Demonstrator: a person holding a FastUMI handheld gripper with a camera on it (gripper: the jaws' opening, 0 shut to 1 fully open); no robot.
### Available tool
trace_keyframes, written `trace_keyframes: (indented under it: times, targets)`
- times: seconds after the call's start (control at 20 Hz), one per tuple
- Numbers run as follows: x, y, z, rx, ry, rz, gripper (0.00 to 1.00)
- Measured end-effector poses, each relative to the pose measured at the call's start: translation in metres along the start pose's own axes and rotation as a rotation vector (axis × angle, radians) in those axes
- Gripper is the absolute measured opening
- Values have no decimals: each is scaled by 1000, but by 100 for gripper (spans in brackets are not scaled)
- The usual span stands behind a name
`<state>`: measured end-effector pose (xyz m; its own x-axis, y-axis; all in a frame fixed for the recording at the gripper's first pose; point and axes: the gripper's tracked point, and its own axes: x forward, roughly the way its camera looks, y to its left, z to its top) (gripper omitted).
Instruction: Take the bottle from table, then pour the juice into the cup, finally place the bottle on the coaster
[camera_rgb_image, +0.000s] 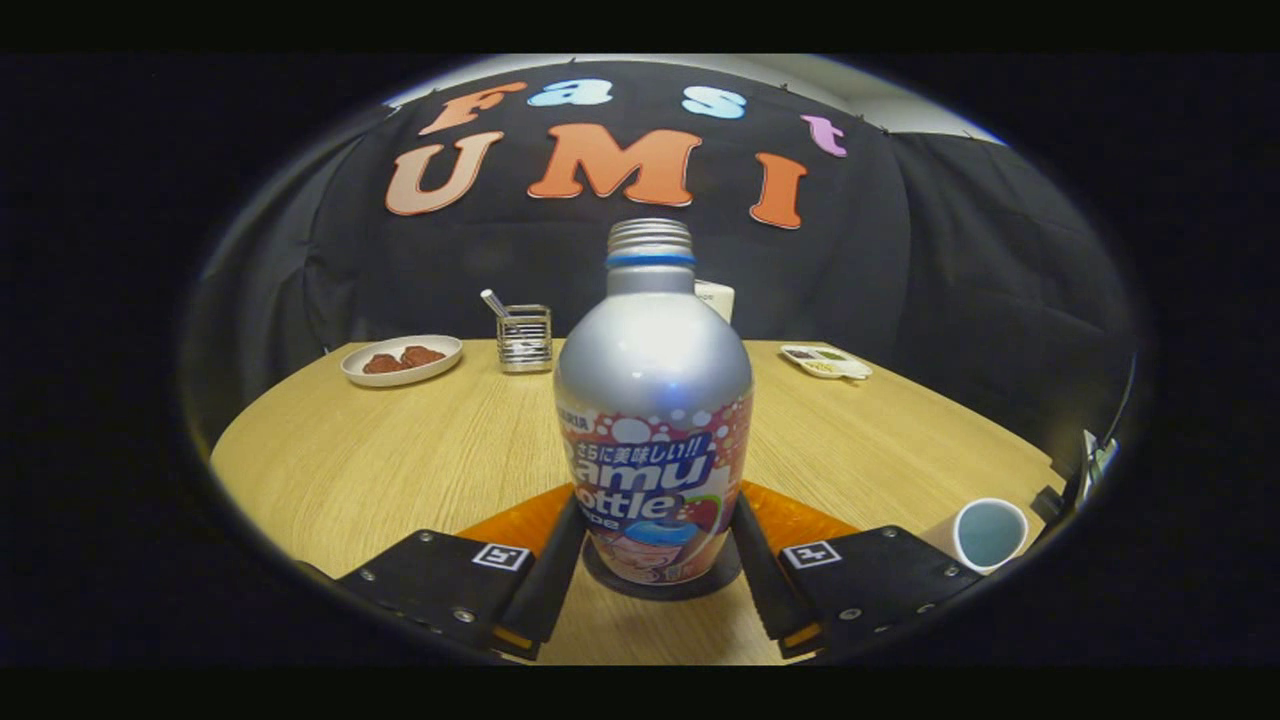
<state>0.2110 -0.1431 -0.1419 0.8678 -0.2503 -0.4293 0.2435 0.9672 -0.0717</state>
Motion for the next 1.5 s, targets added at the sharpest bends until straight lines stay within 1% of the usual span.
trace_keyframes:
  times: [0.5, 0.6, 0.65, 0.7, 0.85, 1.15, 1.4, 1.5]
  targets:
    - [-1, 3, -7, 32, 8, 3, 80]
    - [-3, 2, -10, 34, 14, 2, 85]
    - [-2, 2, -10, 38, 17, 6, 90]
    - [-6, 2, -9, 42, 15, 11, 93]
    - [-14, -6, -8, 63, 15, -8, 97]
    - [-52, -9, -8, 115, -12, -3, 97]
    - [-93, 4, -7, 128, -25, 29, 97]
    - [-113, 18, -1, 135, -42, 58, 97]
